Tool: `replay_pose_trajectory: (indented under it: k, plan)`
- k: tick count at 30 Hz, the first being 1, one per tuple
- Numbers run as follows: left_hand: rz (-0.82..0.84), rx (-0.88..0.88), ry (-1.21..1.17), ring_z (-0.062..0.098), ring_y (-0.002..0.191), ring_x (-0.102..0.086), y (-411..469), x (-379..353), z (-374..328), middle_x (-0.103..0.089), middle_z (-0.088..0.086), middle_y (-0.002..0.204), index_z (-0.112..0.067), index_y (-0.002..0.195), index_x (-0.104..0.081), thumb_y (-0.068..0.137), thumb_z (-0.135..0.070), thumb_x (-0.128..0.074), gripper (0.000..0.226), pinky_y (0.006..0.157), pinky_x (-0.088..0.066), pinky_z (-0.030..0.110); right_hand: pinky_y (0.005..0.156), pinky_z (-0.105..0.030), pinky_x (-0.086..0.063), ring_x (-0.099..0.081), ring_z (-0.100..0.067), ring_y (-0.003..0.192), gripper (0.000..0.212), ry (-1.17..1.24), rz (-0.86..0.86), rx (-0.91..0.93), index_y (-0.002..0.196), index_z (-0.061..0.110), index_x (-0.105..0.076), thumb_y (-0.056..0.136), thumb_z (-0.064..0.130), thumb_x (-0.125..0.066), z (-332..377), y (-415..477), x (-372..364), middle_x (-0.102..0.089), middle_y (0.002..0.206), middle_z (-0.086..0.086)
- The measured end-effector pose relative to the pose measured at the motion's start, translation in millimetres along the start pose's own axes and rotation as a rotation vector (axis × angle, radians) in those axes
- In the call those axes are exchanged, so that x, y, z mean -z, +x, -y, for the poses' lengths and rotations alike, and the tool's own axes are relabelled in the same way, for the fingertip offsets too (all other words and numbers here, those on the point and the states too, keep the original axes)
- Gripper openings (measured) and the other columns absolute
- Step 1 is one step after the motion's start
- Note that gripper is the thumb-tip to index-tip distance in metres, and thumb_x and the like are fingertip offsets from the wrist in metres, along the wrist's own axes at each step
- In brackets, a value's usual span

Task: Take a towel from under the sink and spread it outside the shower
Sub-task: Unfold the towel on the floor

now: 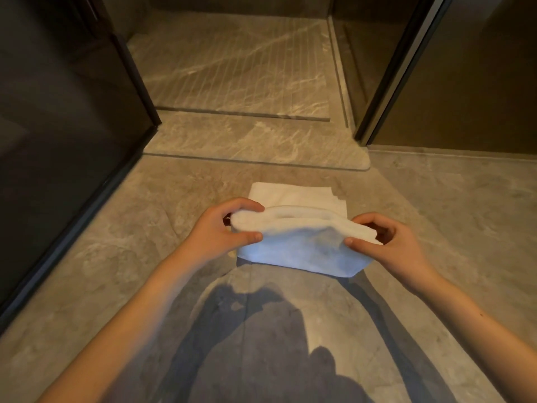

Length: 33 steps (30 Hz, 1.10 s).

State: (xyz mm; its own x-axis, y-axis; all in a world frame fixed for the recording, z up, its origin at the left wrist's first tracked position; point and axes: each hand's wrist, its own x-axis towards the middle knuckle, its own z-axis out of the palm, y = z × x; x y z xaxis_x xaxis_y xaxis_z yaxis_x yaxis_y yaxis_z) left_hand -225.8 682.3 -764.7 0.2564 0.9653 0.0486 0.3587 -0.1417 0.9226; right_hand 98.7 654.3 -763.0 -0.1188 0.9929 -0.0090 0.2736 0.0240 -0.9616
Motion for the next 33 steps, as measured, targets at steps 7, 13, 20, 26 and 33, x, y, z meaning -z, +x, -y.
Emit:
replay_pose_trajectory:
  k: [7, 13, 20, 26, 33]
  plan:
    - [0.038, 0.089, -0.033, -0.003, 0.097, -0.062, -61.1, -15.6, 11.0, -0.068, -0.017, 0.104, -0.033, 0.104, -0.071, 0.066, -0.009, -0.087, 0.048, 0.073, -0.046, 0.009, 0.073, -0.026, -0.055, -0.069, -0.013, 0.087, 0.028, -0.060, 0.106, -0.024, 0.100, 0.015, -0.073, 0.077, 0.000, -0.077, -9.8, -50.9, -10.3, -0.074, 0.095, 0.004]
    - [0.044, -0.005, 0.088, 0.002, 0.094, -0.063, -102.7, -34.2, 28.2, -0.067, -0.013, 0.098, -0.032, 0.100, -0.070, 0.068, -0.017, -0.087, 0.040, 0.077, -0.047, 0.015, 0.073, -0.024, -0.053, -0.068, -0.012, 0.086, 0.029, -0.047, 0.097, -0.062, 0.103, 0.006, -0.072, 0.075, -0.001, -0.079, -32.9, -80.7, -22.9, -0.073, 0.097, -0.004]
    - [0.015, -0.036, 0.184, 0.006, 0.093, -0.063, -135.4, -58.8, 60.4, -0.065, -0.012, 0.098, -0.032, 0.098, -0.067, 0.067, -0.020, -0.087, 0.039, 0.079, -0.049, 0.025, 0.072, -0.024, -0.048, -0.066, -0.019, 0.085, 0.028, -0.060, 0.065, -0.008, 0.101, 0.002, -0.072, 0.075, -0.005, -0.078, -66.7, -107.4, -37.0, -0.070, 0.096, -0.015]
    - [0.125, -0.193, 0.419, 0.014, 0.101, -0.056, -154.5, -67.3, 87.2, -0.063, -0.002, 0.102, -0.016, 0.098, -0.069, 0.070, -0.015, -0.086, 0.032, 0.090, -0.040, 0.021, 0.082, -0.030, -0.045, -0.060, -0.025, 0.092, 0.027, -0.349, 0.102, 0.275, 0.103, 0.006, -0.071, 0.091, 0.029, -0.064, -97.6, -136.1, -49.0, -0.065, 0.096, -0.012]
    - [0.172, -0.351, 0.592, 0.017, 0.109, -0.056, -173.3, -71.3, 101.0, -0.059, 0.002, 0.117, -0.016, 0.112, -0.068, 0.092, -0.044, -0.061, 0.035, 0.090, -0.047, 0.037, 0.087, -0.044, -0.050, -0.055, -0.026, 0.103, 0.043, -0.780, 0.327, 0.385, 0.118, 0.008, -0.065, 0.084, 0.034, -0.068, -117.8, -146.9, -47.7, -0.063, 0.112, -0.013]
